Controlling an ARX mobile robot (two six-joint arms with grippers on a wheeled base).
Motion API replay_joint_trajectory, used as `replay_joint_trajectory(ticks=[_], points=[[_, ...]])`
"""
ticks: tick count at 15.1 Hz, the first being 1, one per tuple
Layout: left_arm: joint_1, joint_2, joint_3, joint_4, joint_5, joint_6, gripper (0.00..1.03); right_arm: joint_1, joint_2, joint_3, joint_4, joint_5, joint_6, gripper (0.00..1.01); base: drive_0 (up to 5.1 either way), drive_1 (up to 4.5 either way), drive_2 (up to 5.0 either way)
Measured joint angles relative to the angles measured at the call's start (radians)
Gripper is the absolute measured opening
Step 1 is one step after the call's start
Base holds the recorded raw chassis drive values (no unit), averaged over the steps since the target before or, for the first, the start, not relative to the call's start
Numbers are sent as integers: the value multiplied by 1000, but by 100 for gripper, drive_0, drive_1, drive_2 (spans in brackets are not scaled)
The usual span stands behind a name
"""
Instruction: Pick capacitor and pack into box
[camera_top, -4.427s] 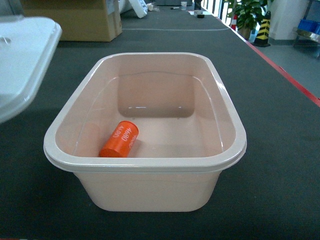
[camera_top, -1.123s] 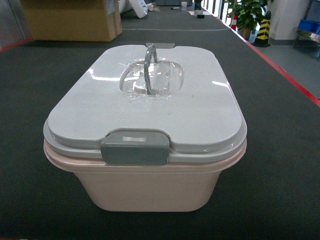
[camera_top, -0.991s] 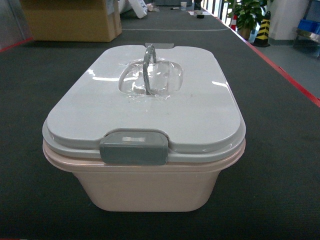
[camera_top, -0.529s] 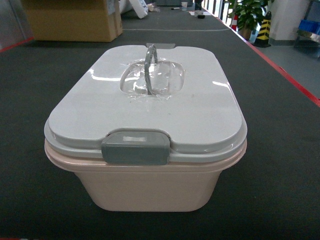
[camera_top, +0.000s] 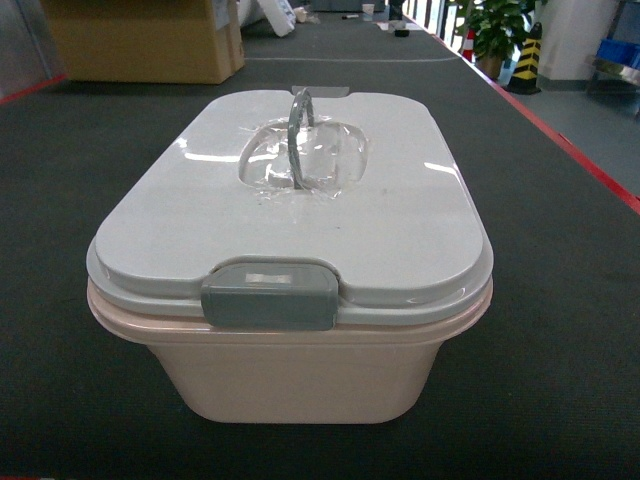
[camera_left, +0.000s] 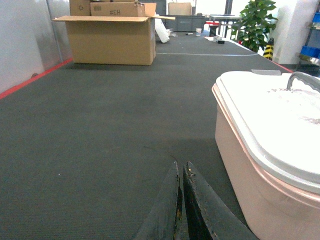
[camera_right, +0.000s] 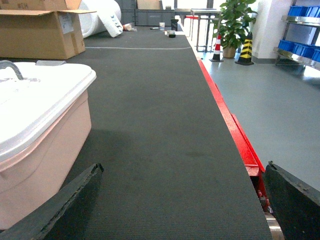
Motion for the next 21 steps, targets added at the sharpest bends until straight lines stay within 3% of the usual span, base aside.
replay_joint_trajectory(ticks=[2,3,7,15,21], points=[[0,-46,1,-58,-2,0,2,0,0,0,0,0,0,98,0,0,0],[0,-152,1,-206,1,0,2,0,0,0,0,0,0,98,0,0,0],[0,-182,1,-192,0,-1,2,0,0,0,0,0,0,98,0,0,0],[0,-182,1,-197,0,-1,99,0,0,0,0,0,0,98,0,0,0],[0,-182,1,-197,0,-1,98,0,0,0,0,0,0,98,0,0,0]])
